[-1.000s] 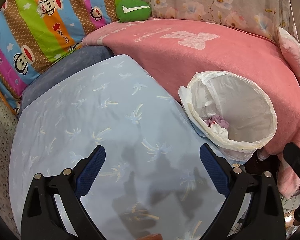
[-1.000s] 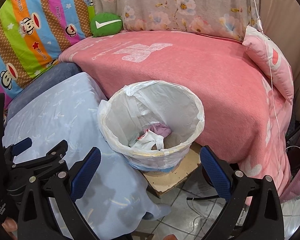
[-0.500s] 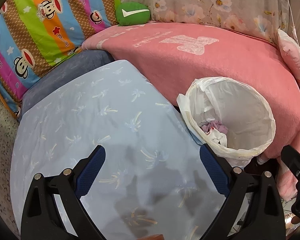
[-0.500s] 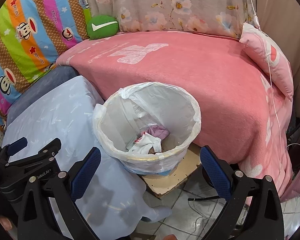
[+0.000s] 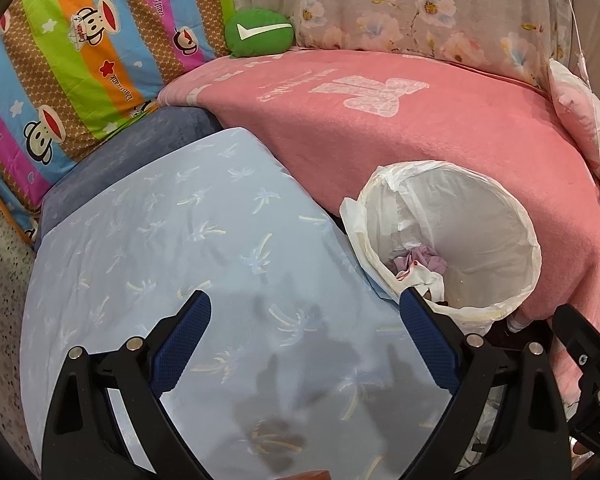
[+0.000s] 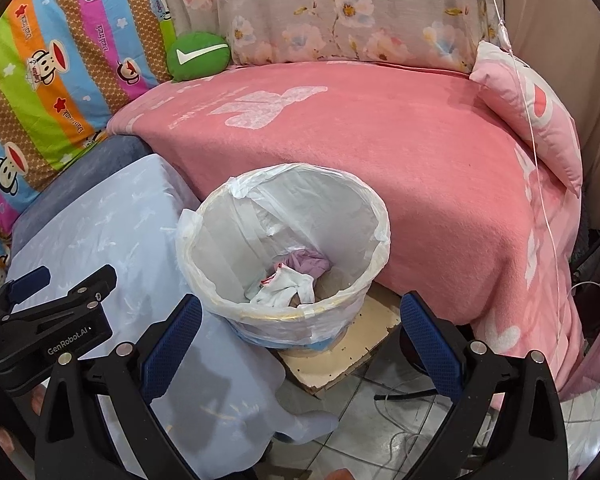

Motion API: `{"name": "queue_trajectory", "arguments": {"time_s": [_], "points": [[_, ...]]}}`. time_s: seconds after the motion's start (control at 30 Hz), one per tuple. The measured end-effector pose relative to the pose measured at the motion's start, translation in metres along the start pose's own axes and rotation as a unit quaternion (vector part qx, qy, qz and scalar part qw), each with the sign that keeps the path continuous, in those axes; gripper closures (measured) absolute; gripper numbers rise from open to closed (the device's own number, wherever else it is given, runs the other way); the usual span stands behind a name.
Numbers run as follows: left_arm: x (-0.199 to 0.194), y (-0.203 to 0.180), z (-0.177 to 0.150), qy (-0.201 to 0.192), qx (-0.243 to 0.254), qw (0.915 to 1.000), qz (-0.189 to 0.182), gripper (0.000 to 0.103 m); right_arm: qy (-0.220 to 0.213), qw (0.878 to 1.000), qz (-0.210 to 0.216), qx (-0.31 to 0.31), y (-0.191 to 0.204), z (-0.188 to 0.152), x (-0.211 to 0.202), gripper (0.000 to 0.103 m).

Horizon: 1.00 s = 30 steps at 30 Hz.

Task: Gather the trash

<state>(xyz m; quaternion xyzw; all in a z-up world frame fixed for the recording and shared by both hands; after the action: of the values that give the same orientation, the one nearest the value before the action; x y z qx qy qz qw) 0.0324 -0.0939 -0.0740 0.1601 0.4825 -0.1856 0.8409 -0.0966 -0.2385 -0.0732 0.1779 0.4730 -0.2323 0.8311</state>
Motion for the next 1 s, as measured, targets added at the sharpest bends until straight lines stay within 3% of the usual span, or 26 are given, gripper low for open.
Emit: {"name": "queue_trajectory", "arguments": {"time_s": [1.0], "points": [[0.010, -0.015, 0.015, 0.006, 0.011, 0.9999, -0.003, 0.012, 0.003, 1.000, 0.002, -0.006, 0.001, 0.017, 0.009, 0.006]]}}
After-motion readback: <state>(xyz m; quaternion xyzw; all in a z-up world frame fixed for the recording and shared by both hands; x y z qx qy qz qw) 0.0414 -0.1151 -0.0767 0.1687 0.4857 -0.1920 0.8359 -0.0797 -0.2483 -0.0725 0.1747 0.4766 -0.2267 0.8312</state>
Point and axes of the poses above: each gripper's, at about its wrist camera, not at the fingertips, and x roughly the way its jaws point, y to its left, z to its top, the point moved 8 cm from there along x, roughly the way its jaws point, and after that the axes turned 14 degrees about y, right-handed, at the moved point
